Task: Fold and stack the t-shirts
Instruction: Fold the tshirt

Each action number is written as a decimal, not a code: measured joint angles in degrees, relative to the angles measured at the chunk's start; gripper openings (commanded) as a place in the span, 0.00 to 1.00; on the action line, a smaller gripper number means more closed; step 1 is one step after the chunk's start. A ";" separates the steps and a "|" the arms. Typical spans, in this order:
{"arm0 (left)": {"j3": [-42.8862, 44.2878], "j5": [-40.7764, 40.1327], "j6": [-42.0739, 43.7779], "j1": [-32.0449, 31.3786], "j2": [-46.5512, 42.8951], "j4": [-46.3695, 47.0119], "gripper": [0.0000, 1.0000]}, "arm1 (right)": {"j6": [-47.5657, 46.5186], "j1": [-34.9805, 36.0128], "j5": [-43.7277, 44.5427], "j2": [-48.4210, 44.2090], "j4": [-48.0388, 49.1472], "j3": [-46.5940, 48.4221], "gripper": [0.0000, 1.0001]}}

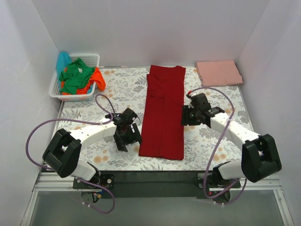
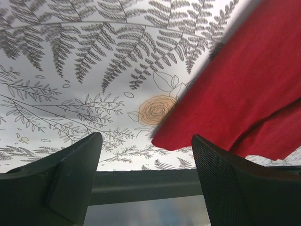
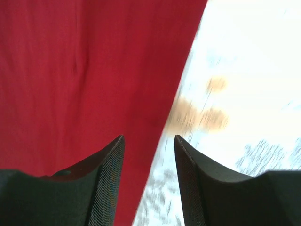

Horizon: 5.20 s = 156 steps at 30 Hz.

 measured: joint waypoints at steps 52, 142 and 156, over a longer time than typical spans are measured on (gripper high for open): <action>3.19 -0.26 -1.66 -8.94 8.79 -1.33 0.48 | 21.49 20.17 -3.15 -14.36 -7.52 -21.51 0.01; 42.16 -9.31 19.23 7.45 35.74 11.74 0.00 | -5.99 -4.74 0.04 18.45 -6.67 19.06 0.01; 40.83 -11.67 19.82 7.74 37.20 14.21 0.60 | -7.37 -4.74 -0.17 22.40 -2.21 17.70 0.37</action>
